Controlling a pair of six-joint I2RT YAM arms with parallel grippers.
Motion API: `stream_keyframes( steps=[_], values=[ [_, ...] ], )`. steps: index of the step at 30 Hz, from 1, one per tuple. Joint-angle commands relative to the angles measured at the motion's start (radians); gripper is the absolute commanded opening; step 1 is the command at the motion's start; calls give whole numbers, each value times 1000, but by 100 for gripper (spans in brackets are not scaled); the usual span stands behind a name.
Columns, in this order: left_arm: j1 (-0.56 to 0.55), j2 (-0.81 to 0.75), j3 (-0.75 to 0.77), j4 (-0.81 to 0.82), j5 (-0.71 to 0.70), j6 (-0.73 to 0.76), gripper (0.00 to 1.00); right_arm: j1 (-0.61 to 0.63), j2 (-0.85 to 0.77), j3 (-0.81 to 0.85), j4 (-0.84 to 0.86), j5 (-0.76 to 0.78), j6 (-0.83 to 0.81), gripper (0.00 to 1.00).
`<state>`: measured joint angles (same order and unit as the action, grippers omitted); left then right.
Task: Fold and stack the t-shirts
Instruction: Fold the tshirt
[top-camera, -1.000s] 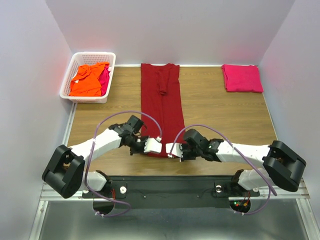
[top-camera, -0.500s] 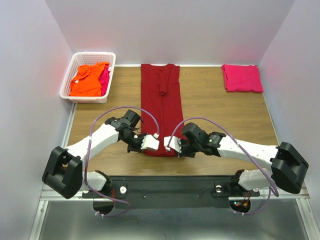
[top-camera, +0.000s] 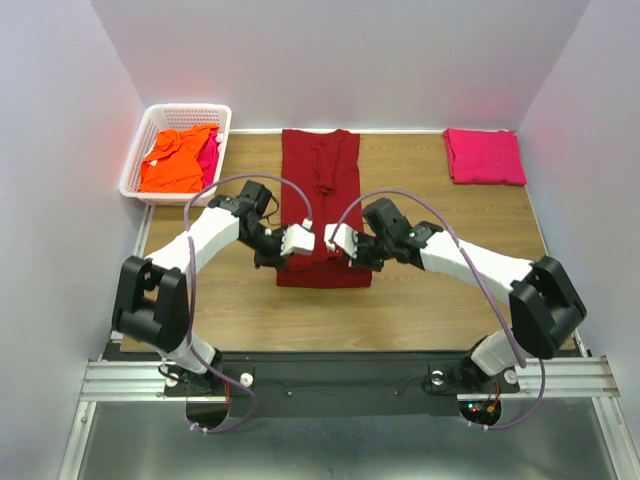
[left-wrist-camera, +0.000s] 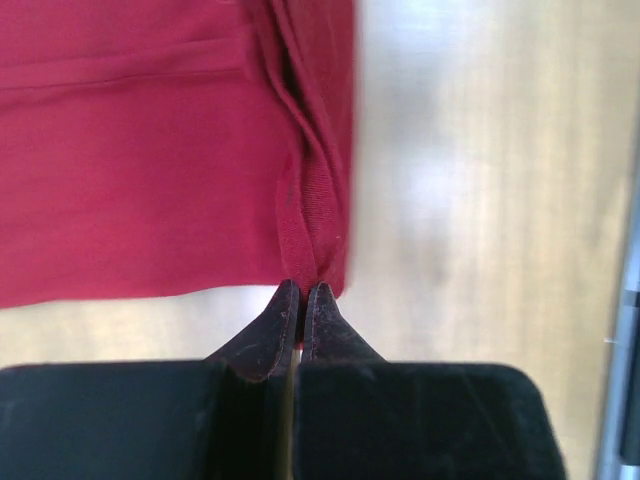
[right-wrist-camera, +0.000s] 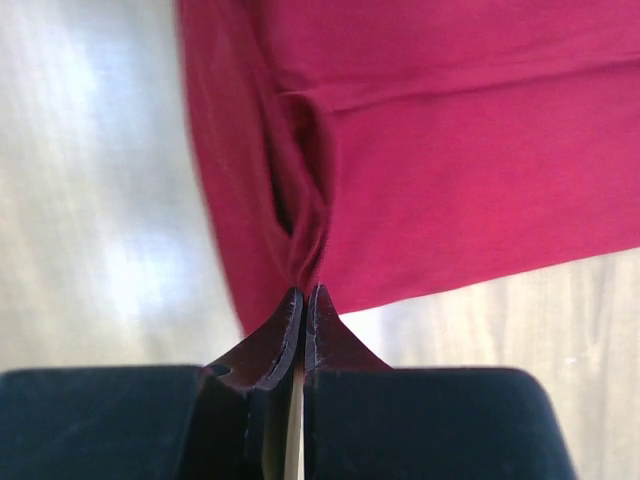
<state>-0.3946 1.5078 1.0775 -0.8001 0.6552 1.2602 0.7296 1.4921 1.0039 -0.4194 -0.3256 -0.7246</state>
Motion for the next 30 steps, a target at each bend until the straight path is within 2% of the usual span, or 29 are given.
stream_keyframes(
  steps=[1,17,20,30],
  values=[
    [40,100,151,4,21,31,0,-62,83,122,-2,-61,-108,1],
    [172,558,735,-97,-15,105,0,-245,520,574,-7,-141,-233,1],
    [184,639,823,-122,-17,105,0,-263,583,660,-10,-144,-243,1],
    [189,758,998,-114,-37,77,0,-295,691,775,-13,-148,-256,1]
  ],
)
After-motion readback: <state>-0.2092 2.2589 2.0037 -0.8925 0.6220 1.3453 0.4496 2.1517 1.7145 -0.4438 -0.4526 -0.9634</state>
